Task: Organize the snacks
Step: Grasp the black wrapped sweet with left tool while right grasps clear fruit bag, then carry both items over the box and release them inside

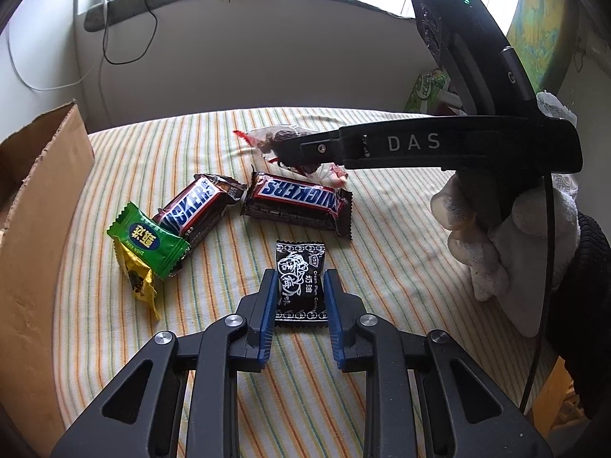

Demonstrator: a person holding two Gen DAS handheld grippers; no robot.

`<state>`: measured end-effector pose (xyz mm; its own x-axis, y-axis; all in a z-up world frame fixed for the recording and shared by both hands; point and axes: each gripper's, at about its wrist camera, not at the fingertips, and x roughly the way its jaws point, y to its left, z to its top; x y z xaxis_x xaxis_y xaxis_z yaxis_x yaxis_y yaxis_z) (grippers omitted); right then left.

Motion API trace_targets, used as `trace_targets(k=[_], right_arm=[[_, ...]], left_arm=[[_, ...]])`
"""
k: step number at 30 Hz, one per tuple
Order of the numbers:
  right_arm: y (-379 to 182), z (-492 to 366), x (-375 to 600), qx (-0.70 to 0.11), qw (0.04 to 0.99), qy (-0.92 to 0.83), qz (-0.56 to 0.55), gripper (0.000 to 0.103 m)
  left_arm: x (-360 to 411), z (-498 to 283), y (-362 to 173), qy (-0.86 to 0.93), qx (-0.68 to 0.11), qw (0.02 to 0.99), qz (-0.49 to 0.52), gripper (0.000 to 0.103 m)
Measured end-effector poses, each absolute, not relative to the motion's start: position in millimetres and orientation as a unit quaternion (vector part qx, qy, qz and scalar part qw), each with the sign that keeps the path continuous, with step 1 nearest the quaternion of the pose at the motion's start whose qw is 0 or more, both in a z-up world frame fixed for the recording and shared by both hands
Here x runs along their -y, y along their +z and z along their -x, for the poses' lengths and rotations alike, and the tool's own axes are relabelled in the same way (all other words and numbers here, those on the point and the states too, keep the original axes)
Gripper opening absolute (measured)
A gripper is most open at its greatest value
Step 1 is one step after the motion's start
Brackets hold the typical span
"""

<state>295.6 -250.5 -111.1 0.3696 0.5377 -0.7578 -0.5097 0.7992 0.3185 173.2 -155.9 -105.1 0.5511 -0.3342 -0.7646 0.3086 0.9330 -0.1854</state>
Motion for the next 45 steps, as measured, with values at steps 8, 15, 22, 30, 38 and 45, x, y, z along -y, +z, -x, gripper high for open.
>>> trace_targets(k=[8,15,22,30,38,45], right_arm=[[-101.9,-288.6,258.9,-0.461,0.833,0.306,-0.026,0.038],[-69.5,-273.8,249.6,-0.435,0.845,0.312,-0.022,0.038],[-42.5,-262.7,219.6,-0.414,0.850,0.327,-0.005,0.038],[-27.5,-260.5,175.3,-0.403,0.847,0.346,0.008,0.038],[-22.3,-264.9,126.6,-0.398,0.839,0.370,0.024,0.038],[-23.3,-273.0,83.7,-0.399,0.830,0.387,0.039,0.038]], left_arm=[[141.7,-161.2,-91.7,-0.182,-0.420,0.888,0.029,0.022],[112.9,-144.4,-69.9,-0.172,-0.393,0.902,0.045,0.022],[89.1,-130.8,-51.7,-0.157,-0.367,0.915,0.059,0.022],[54.0,-119.9,-35.0,-0.129,-0.347,0.926,0.071,0.022],[13.6,-111.4,-32.4,-0.091,-0.335,0.934,0.081,0.022],[-16.2,-106.4,-34.4,-0.066,-0.336,0.935,0.092,0.022]])
